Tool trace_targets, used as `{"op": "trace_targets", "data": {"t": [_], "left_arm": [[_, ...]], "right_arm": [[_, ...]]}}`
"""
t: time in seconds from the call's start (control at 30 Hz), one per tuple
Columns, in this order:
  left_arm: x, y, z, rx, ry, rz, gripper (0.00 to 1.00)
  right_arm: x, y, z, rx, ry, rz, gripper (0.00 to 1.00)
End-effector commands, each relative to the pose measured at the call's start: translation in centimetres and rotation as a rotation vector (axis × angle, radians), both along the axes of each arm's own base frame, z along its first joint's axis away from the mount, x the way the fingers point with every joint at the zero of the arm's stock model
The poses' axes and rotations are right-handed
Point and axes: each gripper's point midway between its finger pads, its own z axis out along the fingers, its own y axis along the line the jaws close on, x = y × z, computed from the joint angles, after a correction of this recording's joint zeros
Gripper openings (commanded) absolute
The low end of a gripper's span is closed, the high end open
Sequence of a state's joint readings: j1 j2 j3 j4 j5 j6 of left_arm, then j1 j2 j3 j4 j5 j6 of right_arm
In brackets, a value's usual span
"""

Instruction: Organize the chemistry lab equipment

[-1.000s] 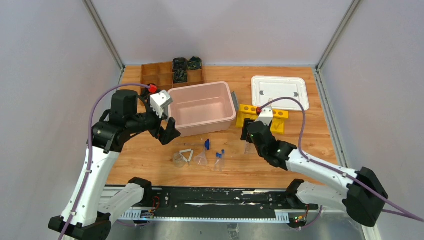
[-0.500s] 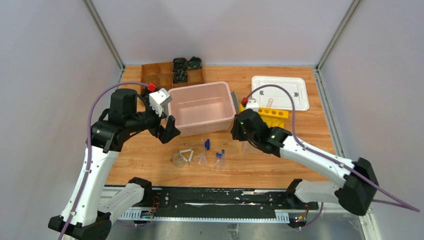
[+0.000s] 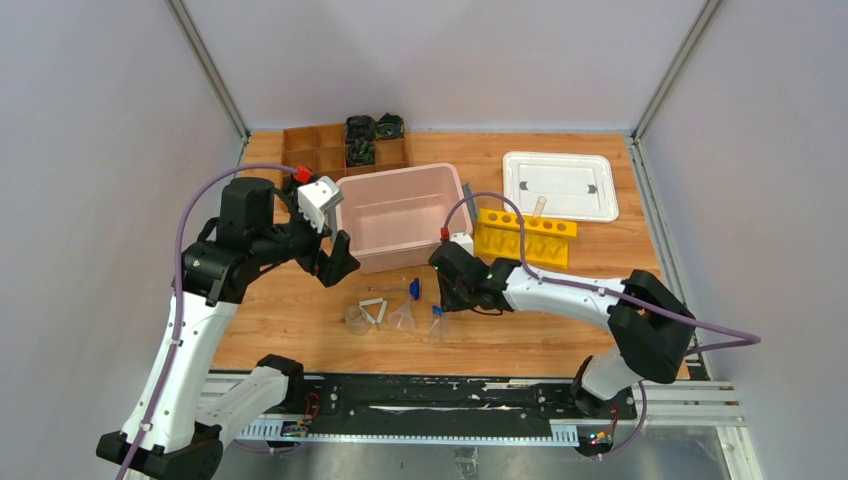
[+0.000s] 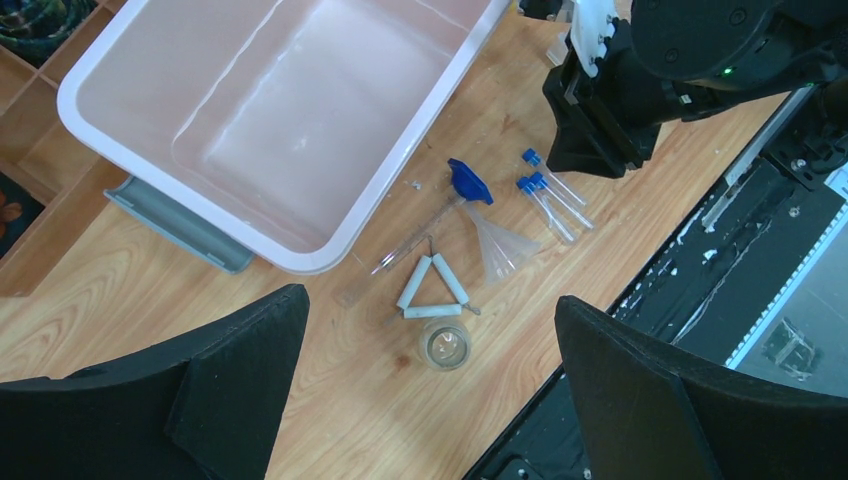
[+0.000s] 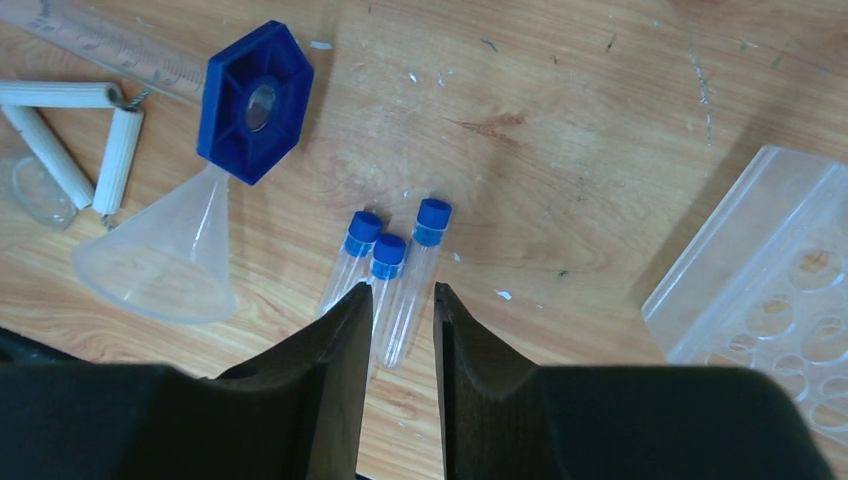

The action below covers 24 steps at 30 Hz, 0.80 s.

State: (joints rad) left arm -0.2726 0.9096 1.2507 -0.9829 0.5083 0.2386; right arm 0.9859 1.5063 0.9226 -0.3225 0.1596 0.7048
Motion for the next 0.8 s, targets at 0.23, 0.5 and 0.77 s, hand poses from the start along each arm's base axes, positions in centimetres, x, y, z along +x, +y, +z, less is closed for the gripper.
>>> {"op": "trace_targets", "data": {"t": [0.23,0.5,0.77], "left_arm": [[-0.2,0.0,0.8,-0.002,-0.031,-0.006,1.00],[-0.3,0.1,0.8,0.001,-0.037,-0.007,1.00],[-0.3,0.1,0.9,0.002,-0.046,-0.011,1.00]], "right_arm": [[0.3,-0.9,-2.9,-0.082,-0.012,-0.048,0.31],[0.1,-1.9,-4.6,-0.128,0.000,-0.075,0.24],[-0.1,-3.4,-6.6,-0.200,0.013,-0.102,0.24]]}}
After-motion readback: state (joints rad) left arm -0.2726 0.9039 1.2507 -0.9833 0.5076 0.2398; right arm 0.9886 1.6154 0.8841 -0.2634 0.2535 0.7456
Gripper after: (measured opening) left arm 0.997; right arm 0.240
